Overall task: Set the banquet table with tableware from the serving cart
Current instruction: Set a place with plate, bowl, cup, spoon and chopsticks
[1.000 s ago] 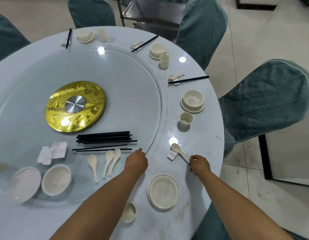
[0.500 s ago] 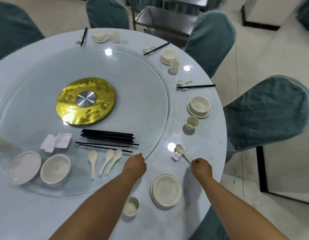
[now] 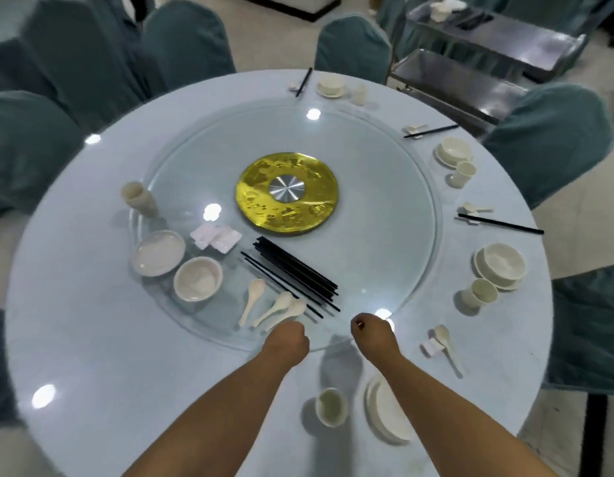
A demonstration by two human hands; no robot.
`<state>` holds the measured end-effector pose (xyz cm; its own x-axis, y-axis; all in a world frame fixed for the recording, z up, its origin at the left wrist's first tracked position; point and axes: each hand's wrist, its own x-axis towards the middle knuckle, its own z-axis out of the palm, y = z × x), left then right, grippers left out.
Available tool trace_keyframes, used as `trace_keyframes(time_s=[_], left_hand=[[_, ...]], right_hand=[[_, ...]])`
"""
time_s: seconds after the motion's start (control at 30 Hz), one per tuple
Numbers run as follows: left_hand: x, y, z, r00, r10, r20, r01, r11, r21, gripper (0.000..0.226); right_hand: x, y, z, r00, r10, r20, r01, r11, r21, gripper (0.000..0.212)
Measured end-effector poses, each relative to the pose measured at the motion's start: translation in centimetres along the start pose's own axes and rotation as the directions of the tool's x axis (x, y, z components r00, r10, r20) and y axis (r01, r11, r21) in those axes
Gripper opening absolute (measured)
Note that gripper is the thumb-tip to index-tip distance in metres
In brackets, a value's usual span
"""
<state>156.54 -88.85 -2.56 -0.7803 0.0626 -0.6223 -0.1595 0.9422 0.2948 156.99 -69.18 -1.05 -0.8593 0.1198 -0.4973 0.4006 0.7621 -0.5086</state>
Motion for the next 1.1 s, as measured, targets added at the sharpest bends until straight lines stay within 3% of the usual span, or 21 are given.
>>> trace_keyframes(time_s=[0.07,0.37,0.6,0.93,1.1], left_hand=[[-0.1,-2.0,-0.3,1.000,-0.022,-0.009,0.022,1.000,-0.009,0.028],[0.4,-7.5,-1.5,1.000,0.028,0.011,-0.028,0.999,-0.017,0.031],[1.0,-10.2,-2.5,0.999,0.032,0.008,-0.032,0.999,0.004,0.029],[1.4,-11.8,-2.8,1.000,0.011,0.016,-0.012,0.998,0.059,0.026],[1.0,-11.9,-3.0,1.000,0.013,0.027,-0.015,0.999,0.041,0.029]], right_hand=[[0.5,-2.3,1.9,0.998,-0.048,0.035,0.049,0.998,-0.026,0.018],[3.4,-8.3,8.5,0.990,-0.094,0.105,0.115,0.968,-0.221,0.051],[5.1,-10.0,10.7,0.991,-0.106,0.082,0.130,0.912,-0.390,0.022],[5.5,-11.6,11.6,0.979,0.027,0.202,0.072,0.881,-0.467,0.019],[5.1,-11.3,11.5,0.976,0.011,0.218,0.098,0.870,-0.483,0.021]])
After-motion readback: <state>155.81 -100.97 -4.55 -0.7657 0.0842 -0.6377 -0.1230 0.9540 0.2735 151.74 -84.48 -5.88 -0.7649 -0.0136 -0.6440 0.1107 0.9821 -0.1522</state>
